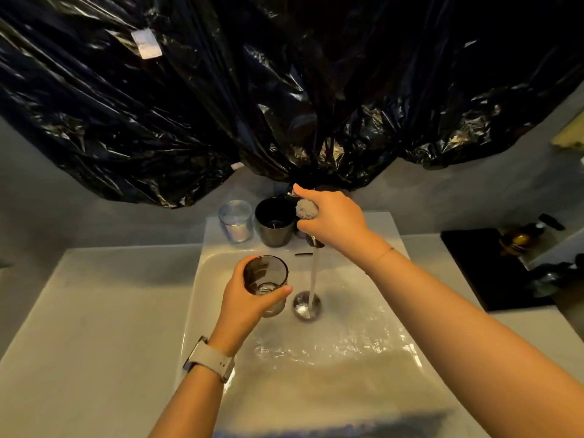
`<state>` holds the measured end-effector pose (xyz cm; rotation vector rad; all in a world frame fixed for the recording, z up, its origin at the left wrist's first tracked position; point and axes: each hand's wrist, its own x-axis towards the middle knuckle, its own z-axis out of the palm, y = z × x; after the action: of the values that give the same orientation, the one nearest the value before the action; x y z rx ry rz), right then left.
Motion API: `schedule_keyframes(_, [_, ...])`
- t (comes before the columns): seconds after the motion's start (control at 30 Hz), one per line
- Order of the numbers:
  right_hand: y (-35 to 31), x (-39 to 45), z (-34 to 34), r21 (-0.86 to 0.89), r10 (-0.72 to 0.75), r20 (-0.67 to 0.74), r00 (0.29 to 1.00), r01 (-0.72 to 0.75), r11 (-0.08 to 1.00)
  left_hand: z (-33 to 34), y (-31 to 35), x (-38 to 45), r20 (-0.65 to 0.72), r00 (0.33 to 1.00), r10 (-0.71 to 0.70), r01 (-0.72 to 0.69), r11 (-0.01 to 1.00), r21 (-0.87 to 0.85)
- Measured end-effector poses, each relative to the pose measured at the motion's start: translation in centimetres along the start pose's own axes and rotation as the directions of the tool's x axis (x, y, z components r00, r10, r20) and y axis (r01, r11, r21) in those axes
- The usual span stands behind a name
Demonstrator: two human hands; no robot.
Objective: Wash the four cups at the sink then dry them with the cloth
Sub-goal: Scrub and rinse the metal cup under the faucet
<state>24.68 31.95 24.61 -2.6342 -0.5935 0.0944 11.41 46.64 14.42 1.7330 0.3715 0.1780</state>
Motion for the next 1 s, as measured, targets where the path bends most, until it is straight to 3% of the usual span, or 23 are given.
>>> schedule_keyframes(0.13, [-0.5, -1.1, 2.2, 0.014, -0.023, 0.008, 1.000, 0.023, 1.000, -0.5, -0.1, -0.1, 0.032, 0.999, 0.040, -0.041, 0.997, 0.060])
schedule_keyframes(0.23, [0.3, -2.8, 2.3, 0.300, 0.089, -0.067, 0.994, -0.065, 0.952, -0.8, 0.0, -0.4, 0.060, 0.996, 0.073, -0.079, 0.992, 0.100])
schedule_keyframes(0.37, [3.4, -6.9, 3.2, 0.651, 0.289, -0.089, 0.953, -0.164, 0.741, 0.0, 1.0, -1.1, 0.184, 0.969, 0.163, -0.211, 0.936, 0.282])
schedule_keyframes(0.43, [5.2, -9.0, 3.8, 0.718, 0.362, -0.053, 0.931, -0.217, 0.661, 1.1, 1.9, -1.0, 0.302, 0.926, 0.229, -0.358, 0.788, 0.501])
schedule_keyframes(0.53, [7.8, -11.7, 4.9, 0.770, 0.424, 0.045, 0.905, -0.302, 0.562, 3.4, 3.3, -0.4, 0.512, 0.842, 0.171, -0.535, 0.385, 0.752])
schedule_keyframes(0.67, [10.1, -14.0, 5.5, 0.812, 0.451, 0.097, 0.887, -0.333, 0.480, 6.0, 4.2, 0.5, 0.617, 0.786, 0.042, -0.618, 0.037, 0.785])
schedule_keyframes(0.77, [11.3, -14.7, 5.7, 0.855, 0.491, 0.119, 0.863, -0.340, 0.391, 7.3, 4.4, 1.2, 0.630, 0.776, 0.017, -0.626, -0.097, 0.774])
schedule_keyframes(0.83, [12.2, -14.9, 5.8, 0.893, 0.514, 0.173, 0.840, -0.354, 0.277, 8.3, 4.3, 1.5, 0.637, 0.771, 0.008, -0.632, -0.115, 0.766])
schedule_keyframes(0.9, [13.3, -14.8, 5.8, 0.920, 0.541, 0.202, 0.817, -0.347, 0.180, 9.3, 4.2, 1.7, 0.641, 0.767, -0.001, -0.640, -0.067, 0.765])
schedule_keyframes(0.93, [13.8, -14.7, 5.4, 0.929, 0.557, 0.206, 0.805, -0.340, 0.148, 9.8, 4.2, 1.9, 0.632, 0.775, 0.009, -0.632, 0.000, 0.775])
schedule_keyframes(1.0, [14.9, -14.3, 4.7, 0.940, 0.598, 0.199, 0.777, -0.323, 0.107, 10.8, 4.2, 2.2, 0.572, 0.817, 0.070, -0.570, 0.239, 0.786])
